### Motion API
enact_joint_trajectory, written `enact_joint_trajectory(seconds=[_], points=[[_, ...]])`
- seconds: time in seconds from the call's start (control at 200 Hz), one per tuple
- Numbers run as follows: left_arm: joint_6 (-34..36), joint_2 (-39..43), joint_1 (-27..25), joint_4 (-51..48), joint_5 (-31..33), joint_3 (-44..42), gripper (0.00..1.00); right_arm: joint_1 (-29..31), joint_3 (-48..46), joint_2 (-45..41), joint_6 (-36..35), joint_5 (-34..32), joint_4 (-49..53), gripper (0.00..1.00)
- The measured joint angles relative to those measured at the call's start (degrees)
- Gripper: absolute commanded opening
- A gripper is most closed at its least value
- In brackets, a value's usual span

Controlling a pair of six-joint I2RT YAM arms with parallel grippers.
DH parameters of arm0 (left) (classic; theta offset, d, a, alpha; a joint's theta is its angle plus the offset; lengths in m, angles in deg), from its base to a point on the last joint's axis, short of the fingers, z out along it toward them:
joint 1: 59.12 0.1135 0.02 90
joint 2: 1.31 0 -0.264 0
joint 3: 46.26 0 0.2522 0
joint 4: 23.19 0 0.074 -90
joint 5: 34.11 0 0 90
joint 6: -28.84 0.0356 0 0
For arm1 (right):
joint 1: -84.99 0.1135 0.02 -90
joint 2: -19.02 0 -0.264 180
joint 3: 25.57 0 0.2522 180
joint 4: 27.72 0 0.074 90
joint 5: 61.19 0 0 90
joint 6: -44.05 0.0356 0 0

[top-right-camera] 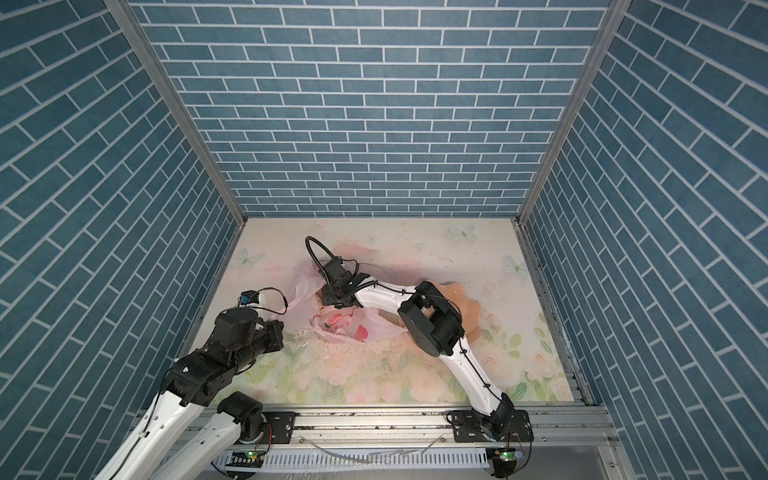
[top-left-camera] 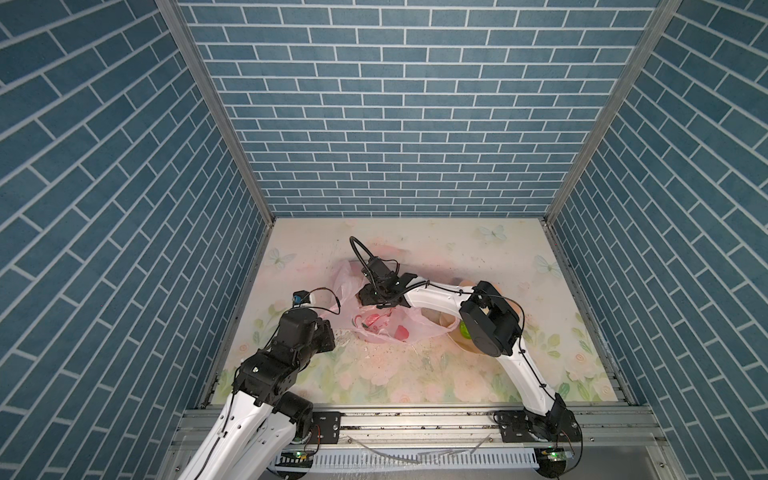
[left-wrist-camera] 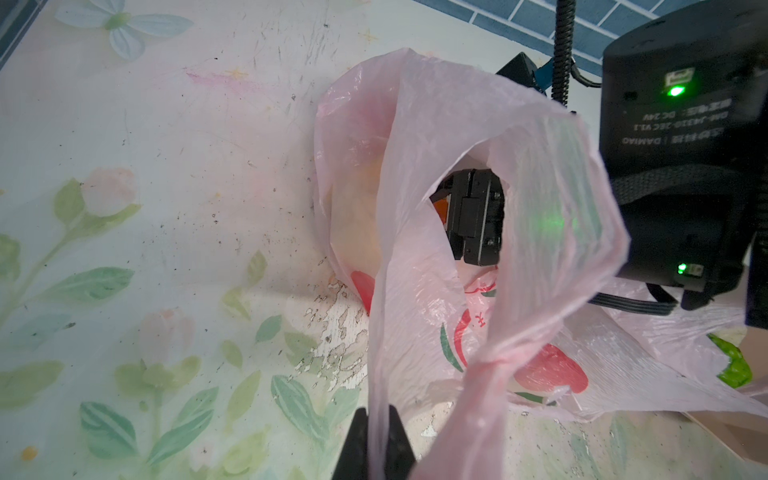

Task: Take the fake fruits out of the plastic bag
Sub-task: 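Grasp the orange fruit inside the bag with the right gripper, then lift the orange fruit out of the bag toward the peach bowl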

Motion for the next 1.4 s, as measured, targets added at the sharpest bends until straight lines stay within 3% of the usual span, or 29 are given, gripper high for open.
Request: enact_joint_trajectory(seconds=[0.13,0.26,0.63,0.995,1.26,1.4], points=[[0.04,-0.2,0.0,0.2,0.07,-0.11,0.1,0.02,-0.2,-0.04,-0.48,0.31,-0.63,0.26],[0.46,-1.31,0.0,0.48,0.33,-0.11,0.1,0.39,-3.34,-2.14,-1.51,1.27,-1.22,0.19],[1.62,-2.1,0.0,1.42,0.55,-0.11,0.1,3.89,-14.01,-18.95,-5.44,6.05,2.86,0.15],[1.62,1.09,0.0,1.31,2.03,-0.09,0.1,4.74,-19.61,-29.86,-5.99,9.18,9.9,0.12],[1.6,1.86,0.0,0.98,2.34,-0.11,0.1,4.15,-22.58,-41.2,-7.1,3.06,16.79,0.13],[1.6,1.95,0.0,0.98,2.45,-0.11,0.1,0.92,-25.86,-49.96,-7.3,-2.1,20.52,0.13]])
